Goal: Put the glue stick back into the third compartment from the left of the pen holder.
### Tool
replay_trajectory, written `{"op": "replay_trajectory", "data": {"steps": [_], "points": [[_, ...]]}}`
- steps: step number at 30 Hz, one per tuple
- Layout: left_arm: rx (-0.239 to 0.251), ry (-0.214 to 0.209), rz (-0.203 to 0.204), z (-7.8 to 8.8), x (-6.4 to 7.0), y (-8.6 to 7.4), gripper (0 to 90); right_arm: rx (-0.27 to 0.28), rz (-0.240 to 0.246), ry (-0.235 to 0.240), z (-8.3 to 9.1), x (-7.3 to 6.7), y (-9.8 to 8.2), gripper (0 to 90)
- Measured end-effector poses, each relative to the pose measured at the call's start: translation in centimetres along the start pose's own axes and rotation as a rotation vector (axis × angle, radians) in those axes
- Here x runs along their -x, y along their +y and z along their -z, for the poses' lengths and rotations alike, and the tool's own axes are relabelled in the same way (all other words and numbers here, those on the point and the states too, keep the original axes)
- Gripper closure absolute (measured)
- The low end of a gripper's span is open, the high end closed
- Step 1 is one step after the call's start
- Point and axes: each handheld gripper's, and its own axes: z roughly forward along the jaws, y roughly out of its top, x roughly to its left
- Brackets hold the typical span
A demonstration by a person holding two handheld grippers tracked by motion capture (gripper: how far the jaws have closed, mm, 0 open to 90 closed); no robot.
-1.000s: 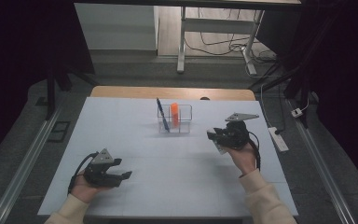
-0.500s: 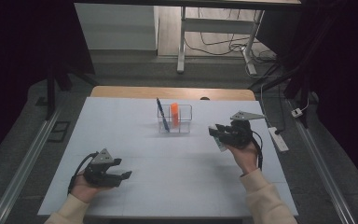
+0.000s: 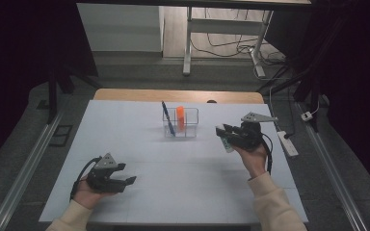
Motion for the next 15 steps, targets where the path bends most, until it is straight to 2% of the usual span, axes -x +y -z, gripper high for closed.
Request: {"op": "replay_trajectory", "data": {"steps": [15], "points": [[0.009,-0.005,0.011,0.1,-0.1,0.0,31.4,0.039,0.000,0.013,-1.2,-0.2,1.3,64.6]]}}
